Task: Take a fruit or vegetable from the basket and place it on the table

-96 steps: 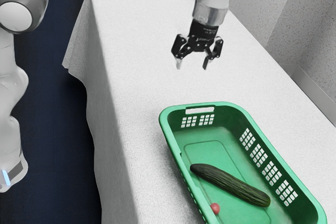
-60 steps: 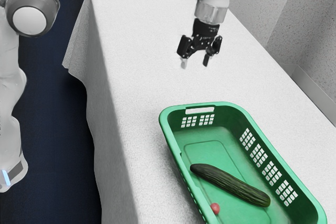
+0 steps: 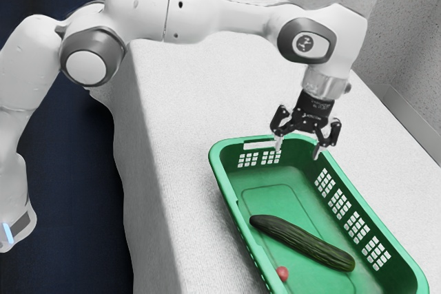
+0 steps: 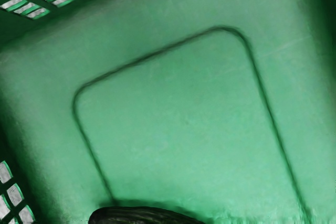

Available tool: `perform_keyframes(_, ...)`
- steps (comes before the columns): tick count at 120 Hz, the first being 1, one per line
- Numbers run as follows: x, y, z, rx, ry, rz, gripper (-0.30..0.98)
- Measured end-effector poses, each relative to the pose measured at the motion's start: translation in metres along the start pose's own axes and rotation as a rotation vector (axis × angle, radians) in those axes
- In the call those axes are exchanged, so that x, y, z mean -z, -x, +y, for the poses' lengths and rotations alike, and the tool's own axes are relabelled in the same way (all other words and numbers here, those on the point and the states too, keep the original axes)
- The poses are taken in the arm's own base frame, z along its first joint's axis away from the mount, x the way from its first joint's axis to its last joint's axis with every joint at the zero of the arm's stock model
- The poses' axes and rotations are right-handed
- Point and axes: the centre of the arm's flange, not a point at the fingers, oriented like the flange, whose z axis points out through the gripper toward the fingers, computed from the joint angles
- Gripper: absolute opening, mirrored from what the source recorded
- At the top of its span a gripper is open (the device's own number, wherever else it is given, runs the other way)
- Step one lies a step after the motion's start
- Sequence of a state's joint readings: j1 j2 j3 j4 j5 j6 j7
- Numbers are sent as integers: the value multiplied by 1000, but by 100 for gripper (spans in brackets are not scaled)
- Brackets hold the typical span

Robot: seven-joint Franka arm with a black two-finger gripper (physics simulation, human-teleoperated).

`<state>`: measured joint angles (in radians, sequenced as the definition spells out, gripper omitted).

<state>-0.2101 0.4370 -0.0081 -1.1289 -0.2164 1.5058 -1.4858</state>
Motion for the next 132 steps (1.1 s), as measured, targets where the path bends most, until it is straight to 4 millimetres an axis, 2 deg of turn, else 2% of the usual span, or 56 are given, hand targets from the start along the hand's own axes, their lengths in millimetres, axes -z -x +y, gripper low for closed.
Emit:
perform_keyframes(12, -17, 26, 16, -115, 1, -25, 69)
perform_keyframes(33, -38, 64, 26, -275, 5, -58, 69)
perform_keyframes(42, -37, 66, 26, -376, 14, -30, 69)
perform_keyframes(51, -37, 94, 21, -554, 2, 52, 69)
perform_keyframes(66, -44, 93, 21, -767, -41, 158, 69)
perform_keyframes(76, -41, 90, 19, -906, -62, 195, 69)
perform_keyframes(89, -52, 96, 6, -1081, -129, 205, 69)
perform_keyframes(105, -55, 133, -6, -1309, -163, 209, 69)
perform_keyframes(120, -78, 138, -9, -1451, -215, 180, 69)
perform_keyframes(132, -89, 156, -10, -1571, -216, 174, 69)
